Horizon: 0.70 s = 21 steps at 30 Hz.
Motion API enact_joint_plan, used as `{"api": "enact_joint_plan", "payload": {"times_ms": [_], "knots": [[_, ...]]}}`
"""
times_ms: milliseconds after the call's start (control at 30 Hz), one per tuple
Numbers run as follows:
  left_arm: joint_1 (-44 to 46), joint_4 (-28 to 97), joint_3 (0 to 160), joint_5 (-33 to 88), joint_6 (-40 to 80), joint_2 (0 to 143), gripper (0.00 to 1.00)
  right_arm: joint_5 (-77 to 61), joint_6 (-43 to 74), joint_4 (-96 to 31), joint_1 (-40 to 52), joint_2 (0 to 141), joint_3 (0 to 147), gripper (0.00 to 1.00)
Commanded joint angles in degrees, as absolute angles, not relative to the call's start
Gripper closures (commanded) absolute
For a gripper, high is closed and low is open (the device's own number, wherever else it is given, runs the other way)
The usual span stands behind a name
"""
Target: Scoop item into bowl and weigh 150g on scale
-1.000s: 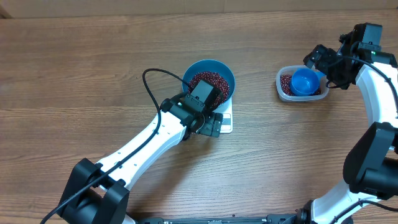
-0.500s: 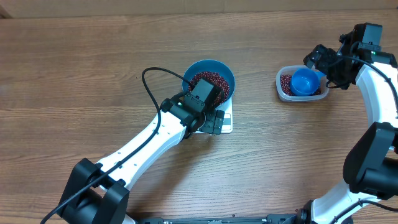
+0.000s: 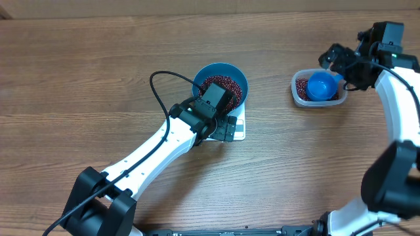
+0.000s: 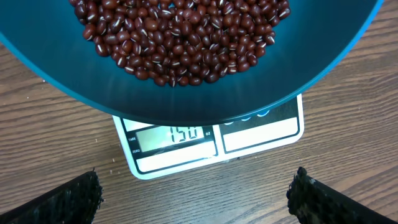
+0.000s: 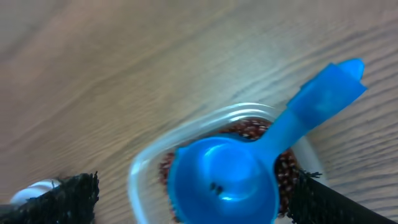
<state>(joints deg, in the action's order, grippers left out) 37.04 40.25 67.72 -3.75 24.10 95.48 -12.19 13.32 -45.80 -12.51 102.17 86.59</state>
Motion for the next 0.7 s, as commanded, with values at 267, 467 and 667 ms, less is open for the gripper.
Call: {"api": "enact_joint_plan", "payload": {"times_ms": [267, 467, 667], "knots": [[36.73, 40.10, 67.44, -4.67, 25.32, 95.70, 0.00, -12.53, 13.52, -45.34, -8.32, 73.49, 87.66, 0.00], [36.73, 40.12, 67.44, -4.67, 25.32, 95.70, 0.00, -12.53, 13.52, -45.36, -8.32, 64.47, 79.96, 0.00], [36.73, 40.10, 67.44, -4.67, 25.32, 95.70, 0.00, -12.56, 13.52, -46.46, -8.29, 57.91, 67.46, 0.00]]}}
